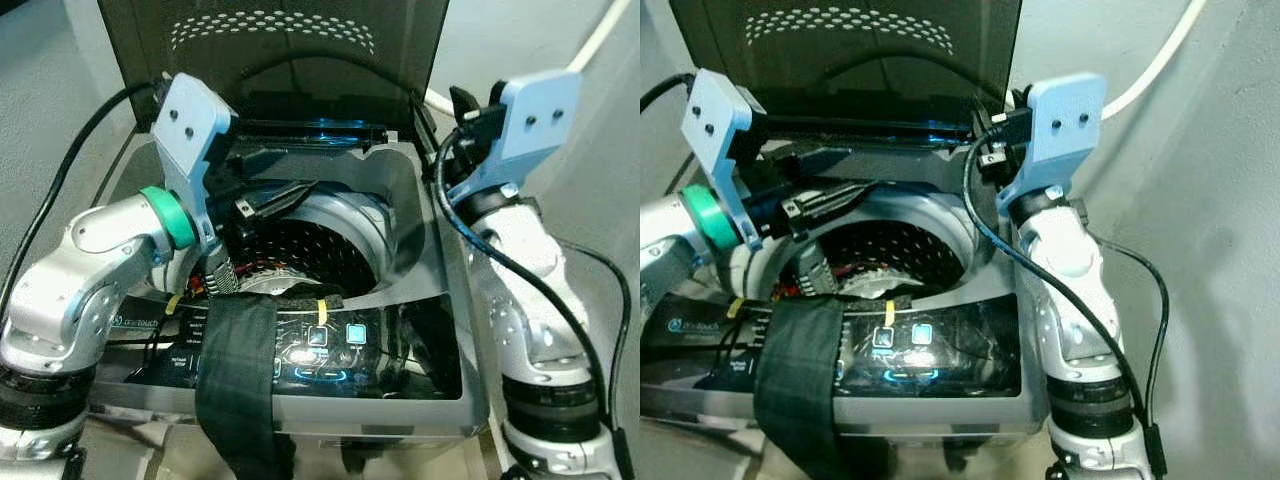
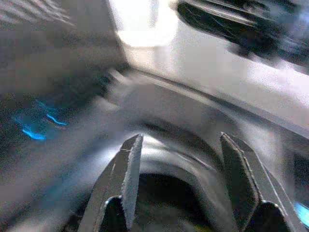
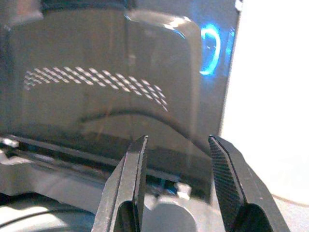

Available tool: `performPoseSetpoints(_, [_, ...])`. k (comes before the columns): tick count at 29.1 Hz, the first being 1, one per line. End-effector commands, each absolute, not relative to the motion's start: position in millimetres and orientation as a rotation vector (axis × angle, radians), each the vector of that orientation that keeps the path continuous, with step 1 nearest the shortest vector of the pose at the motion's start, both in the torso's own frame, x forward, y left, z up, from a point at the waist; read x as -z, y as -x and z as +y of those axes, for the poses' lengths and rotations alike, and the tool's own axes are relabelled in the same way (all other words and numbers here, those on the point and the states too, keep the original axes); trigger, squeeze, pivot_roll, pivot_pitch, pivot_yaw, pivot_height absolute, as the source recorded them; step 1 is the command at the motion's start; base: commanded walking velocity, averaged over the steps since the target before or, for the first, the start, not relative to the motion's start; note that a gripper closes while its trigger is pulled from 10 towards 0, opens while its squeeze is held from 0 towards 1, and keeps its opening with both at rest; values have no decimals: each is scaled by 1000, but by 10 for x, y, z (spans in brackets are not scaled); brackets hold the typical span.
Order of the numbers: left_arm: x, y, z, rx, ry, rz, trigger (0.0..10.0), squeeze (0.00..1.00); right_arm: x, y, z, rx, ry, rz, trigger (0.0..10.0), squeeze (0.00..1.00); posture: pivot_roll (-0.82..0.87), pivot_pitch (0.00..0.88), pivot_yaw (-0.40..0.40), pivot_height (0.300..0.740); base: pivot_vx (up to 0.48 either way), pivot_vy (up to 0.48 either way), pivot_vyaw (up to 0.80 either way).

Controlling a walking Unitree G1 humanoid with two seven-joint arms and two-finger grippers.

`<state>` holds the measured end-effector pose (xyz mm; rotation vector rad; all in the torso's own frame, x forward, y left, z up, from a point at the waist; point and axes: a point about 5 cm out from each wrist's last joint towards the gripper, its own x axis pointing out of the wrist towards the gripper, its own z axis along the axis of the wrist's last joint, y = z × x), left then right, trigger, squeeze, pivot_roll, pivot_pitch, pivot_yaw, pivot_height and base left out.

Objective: Clothes washing

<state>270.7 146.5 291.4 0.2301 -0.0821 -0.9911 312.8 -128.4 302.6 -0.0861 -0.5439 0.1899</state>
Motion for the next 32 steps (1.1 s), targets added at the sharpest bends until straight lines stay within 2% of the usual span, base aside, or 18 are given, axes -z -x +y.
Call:
performPoseSetpoints(1, [-2907, -2529, 1495, 1125, -218, -14, 10000, 0, -2956, -3143, -1288, -186, 90, -524, 10000, 0, 84, 51, 101, 740, 0, 0, 0])
performPoseSetpoints(7, [-2808, -2359, 1623, 1197, -184, 120, 10000, 0, -2907, -3208, -1330, -171, 103, -515, 10000, 0, 100, 54, 101, 740, 0, 0, 0])
performPoseSetpoints(10, [-2553, -2294, 1662, 1155, -230, 256, 10000, 0, -2867, -3278, -1321, -147, 104, -517, 10000, 0, 106, 58, 100, 740, 0, 0, 0])
performPoseSetpoints(13, [-2471, -2289, 1694, 1117, -256, 304, 10000, 0, -2832, -3295, -1317, -144, 105, -508, 10000, 0, 110, 61, 97, 740, 0, 0, 0])
performPoseSetpoints(24, [-2393, -2365, 1835, 1004, -318, 353, 10000, 0, -2757, -3336, -1292, -156, 110, -488, 10000, 0, 123, 65, 80, 740, 0, 0, 0])
performPoseSetpoints(32, [-2330, -2402, 1868, 996, -333, 378, 10000, 0, -2746, -3363, -1282, -160, 114, -496, 10000, 0, 121, 65, 79, 740, 0, 0, 0])
